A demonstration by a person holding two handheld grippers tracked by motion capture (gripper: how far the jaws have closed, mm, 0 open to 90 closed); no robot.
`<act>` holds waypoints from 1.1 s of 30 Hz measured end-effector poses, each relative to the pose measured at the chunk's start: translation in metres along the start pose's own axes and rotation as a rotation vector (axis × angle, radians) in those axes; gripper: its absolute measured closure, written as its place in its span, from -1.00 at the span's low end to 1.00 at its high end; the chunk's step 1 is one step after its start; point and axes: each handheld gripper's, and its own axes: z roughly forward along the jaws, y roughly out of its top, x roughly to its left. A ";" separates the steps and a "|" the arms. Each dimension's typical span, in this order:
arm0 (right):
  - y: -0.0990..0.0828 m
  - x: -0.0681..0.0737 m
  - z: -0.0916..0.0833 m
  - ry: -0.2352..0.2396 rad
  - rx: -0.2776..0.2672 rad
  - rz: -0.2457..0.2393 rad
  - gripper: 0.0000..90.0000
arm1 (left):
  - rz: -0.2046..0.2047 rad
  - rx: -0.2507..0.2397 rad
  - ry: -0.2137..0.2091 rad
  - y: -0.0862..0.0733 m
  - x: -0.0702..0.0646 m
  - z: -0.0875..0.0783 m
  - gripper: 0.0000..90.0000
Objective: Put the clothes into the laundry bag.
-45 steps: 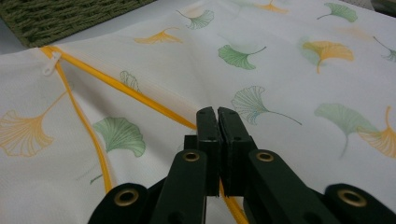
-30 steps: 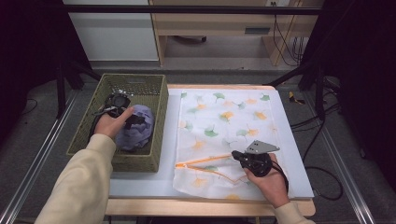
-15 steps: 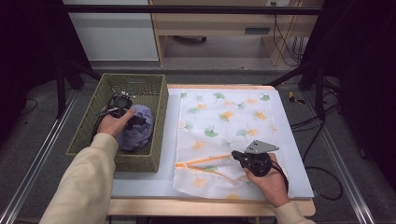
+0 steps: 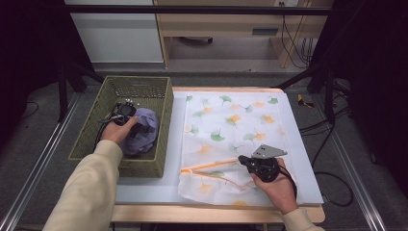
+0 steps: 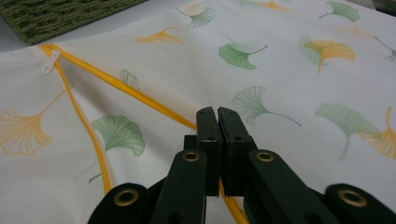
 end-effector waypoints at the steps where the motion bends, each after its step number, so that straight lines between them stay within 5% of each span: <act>1: 0.000 0.000 0.000 0.000 0.001 0.000 0.96 | -0.003 0.005 -0.003 0.000 0.000 0.001 -0.91; 6: 0.000 0.000 0.000 0.000 0.002 0.001 0.96 | -0.022 -0.002 -0.015 -0.001 0.001 0.005 -0.91; 15: 0.000 0.000 0.001 -0.001 0.004 -0.001 0.96 | 0.042 0.008 -0.025 -0.004 -0.001 0.013 -0.94; 33: 0.000 0.000 0.002 0.003 0.009 0.000 0.96 | -0.009 0.029 -0.002 -0.008 0.003 0.023 -0.96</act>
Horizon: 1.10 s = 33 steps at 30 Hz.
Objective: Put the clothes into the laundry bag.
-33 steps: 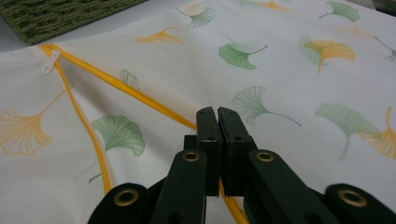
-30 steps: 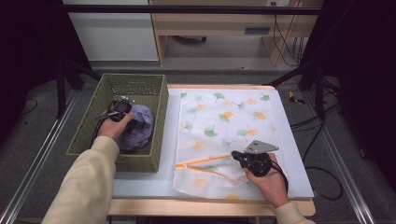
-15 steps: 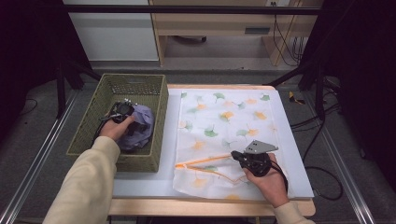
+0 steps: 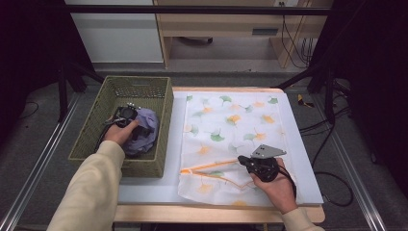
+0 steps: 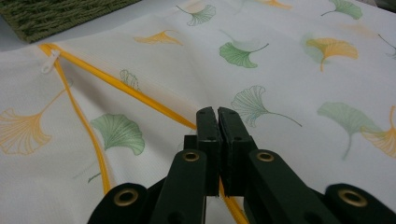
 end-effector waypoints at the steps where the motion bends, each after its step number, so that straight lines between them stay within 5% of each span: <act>1: 0.000 0.000 0.000 0.000 -0.001 0.000 0.96 | -0.003 0.002 0.002 0.000 0.000 0.001 -0.97; 33: 0.000 0.001 0.000 0.004 0.001 -0.003 0.96 | -0.023 0.030 0.020 -0.003 0.000 0.004 -0.94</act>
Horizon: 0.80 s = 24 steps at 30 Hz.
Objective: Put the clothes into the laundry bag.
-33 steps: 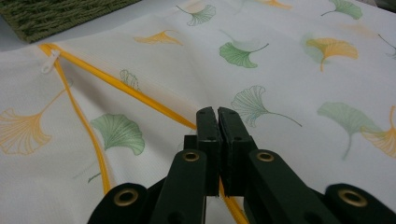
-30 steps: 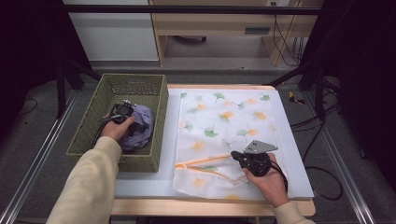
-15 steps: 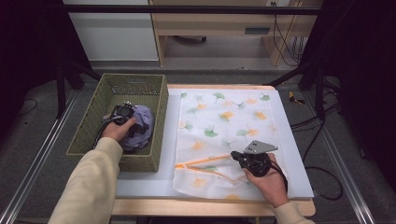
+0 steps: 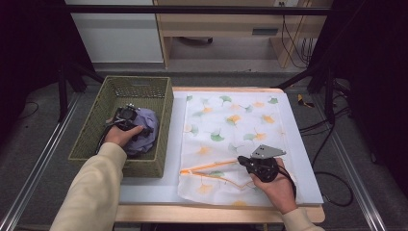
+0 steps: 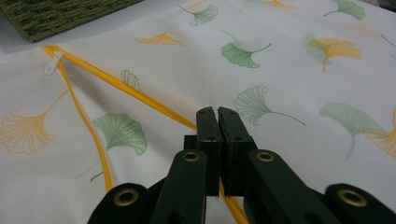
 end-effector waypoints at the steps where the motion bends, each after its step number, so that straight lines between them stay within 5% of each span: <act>1: 0.000 0.000 0.000 0.000 0.001 -0.003 0.96 | 0.000 -0.002 0.002 0.000 -0.001 0.001 -0.94; 8: -0.001 0.000 0.001 0.002 0.008 -0.008 0.96 | -0.001 0.036 0.010 -0.001 -0.003 0.001 -0.83; 20: -0.001 0.001 0.001 -0.003 0.008 -0.009 0.96 | 0.050 0.062 0.040 -0.002 0.000 -0.011 0.21; 24: -0.001 0.001 0.001 -0.003 0.008 -0.010 0.96 | 0.050 0.048 0.043 -0.003 0.001 -0.017 0.41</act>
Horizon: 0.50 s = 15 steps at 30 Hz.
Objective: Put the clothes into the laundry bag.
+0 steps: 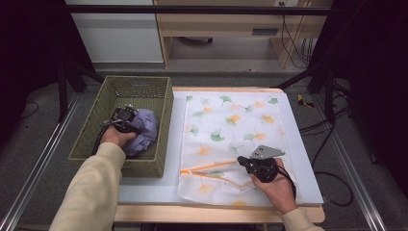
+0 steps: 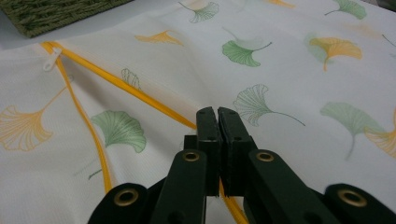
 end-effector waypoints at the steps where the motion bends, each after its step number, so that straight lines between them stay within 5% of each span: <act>1: 0.000 0.000 0.000 0.002 0.000 0.002 0.96 | 0.000 -0.004 0.003 0.000 0.000 -0.002 0.43; 10: 0.000 -0.001 0.001 0.001 -0.009 0.007 0.96 | -0.010 -0.176 0.023 0.001 -0.005 -0.032 0.48; 15: 0.000 -0.001 0.001 -0.002 -0.011 0.009 0.96 | -0.065 -0.334 0.005 -0.004 -0.007 -0.064 0.48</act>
